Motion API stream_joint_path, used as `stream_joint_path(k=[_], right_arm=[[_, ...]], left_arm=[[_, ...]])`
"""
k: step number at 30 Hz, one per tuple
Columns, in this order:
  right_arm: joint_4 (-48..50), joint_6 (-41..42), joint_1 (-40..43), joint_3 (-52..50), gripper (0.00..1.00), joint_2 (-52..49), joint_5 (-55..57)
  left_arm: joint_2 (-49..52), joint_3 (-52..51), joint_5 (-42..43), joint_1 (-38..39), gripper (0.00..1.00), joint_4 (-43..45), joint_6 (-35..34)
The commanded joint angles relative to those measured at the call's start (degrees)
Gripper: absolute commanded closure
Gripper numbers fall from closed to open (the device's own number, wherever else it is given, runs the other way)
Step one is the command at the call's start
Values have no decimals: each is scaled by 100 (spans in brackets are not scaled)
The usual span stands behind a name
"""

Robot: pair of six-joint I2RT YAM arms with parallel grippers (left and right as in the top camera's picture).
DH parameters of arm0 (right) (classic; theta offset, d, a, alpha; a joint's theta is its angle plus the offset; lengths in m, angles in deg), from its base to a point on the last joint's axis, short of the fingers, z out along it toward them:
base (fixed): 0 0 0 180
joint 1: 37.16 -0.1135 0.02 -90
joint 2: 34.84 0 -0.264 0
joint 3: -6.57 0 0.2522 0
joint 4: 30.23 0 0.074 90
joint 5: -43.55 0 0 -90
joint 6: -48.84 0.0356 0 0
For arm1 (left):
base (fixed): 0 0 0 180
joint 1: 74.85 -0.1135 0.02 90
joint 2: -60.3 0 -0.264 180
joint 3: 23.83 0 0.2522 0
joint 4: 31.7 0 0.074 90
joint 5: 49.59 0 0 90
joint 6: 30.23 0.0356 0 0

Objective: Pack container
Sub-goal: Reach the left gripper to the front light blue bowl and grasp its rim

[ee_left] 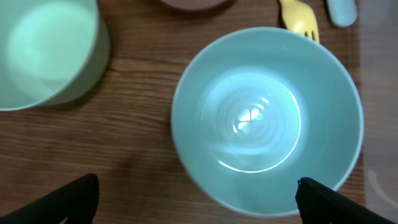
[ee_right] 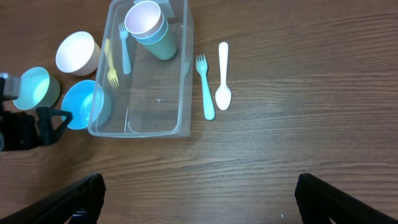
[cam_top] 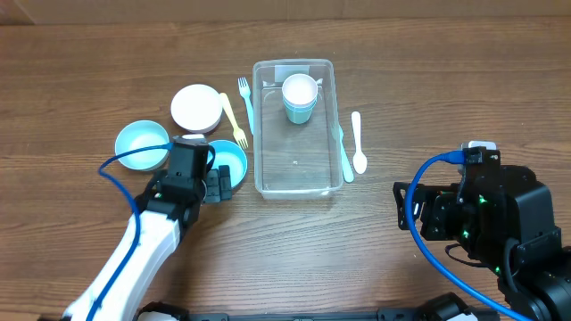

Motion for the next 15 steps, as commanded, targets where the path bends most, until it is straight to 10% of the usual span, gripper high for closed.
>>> stream_joint_path(k=[1,15], right_arm=[[31,-55,11,-2,0,31,11],[31,-55,11,-2,0,31,11]], left_arm=[[723,114,278,-33,0,249,-164],[1515,111,999,-809,14,509,-264]])
